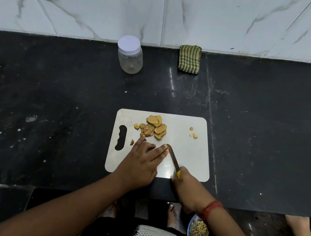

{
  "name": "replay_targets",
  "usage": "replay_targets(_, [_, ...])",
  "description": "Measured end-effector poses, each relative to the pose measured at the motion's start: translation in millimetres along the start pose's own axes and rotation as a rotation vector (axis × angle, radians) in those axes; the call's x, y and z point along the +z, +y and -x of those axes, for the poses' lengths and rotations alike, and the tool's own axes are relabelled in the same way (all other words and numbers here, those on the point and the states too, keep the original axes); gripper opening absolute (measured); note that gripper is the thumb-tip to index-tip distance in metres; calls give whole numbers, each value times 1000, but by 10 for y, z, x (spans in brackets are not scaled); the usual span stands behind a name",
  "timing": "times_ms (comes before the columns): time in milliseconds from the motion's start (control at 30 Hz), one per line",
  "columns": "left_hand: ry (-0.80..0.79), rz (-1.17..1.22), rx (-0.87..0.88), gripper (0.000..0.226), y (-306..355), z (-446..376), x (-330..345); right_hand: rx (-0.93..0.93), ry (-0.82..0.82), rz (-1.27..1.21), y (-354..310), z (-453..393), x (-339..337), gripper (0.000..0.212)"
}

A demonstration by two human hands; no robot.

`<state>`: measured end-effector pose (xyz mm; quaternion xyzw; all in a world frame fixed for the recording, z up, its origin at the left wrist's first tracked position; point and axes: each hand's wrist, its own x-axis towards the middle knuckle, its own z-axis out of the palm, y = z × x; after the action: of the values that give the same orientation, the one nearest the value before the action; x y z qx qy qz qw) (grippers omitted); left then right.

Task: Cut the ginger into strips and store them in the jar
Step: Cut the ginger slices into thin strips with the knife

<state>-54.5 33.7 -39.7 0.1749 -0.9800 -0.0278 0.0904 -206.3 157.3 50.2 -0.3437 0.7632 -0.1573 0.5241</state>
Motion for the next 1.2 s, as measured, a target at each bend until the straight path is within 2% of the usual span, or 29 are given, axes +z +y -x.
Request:
replay_targets(67, [-11,-4,-1,61,0,-13,-2,-61,98,226,-19,-4,80,9])
replay_targets(200, [-27,-16,3,61,-4,-6,0,-86,127,286,-16,-9,149,15])
replay_targets(733, [-41,-61,24,60,23,-25,-41,-71,68,278,-23,-49,172,12])
replay_targets(967, [-51,-72,3,59,71,-53,-80,-119,53,256,143,-123,193,13])
replay_targets(1033, [-61,-78,-1,60,75,-41,-79,-137,0,177,155,-106,184,9])
replay_targets(1100, [-65,-79,-4,61,83,-26,-71,-185,-35,-56,173,-4,170,6])
replay_targets(1200, [-64,-87,-9,62,85,-32,-58,-152,-37,-405,150,100,179,11])
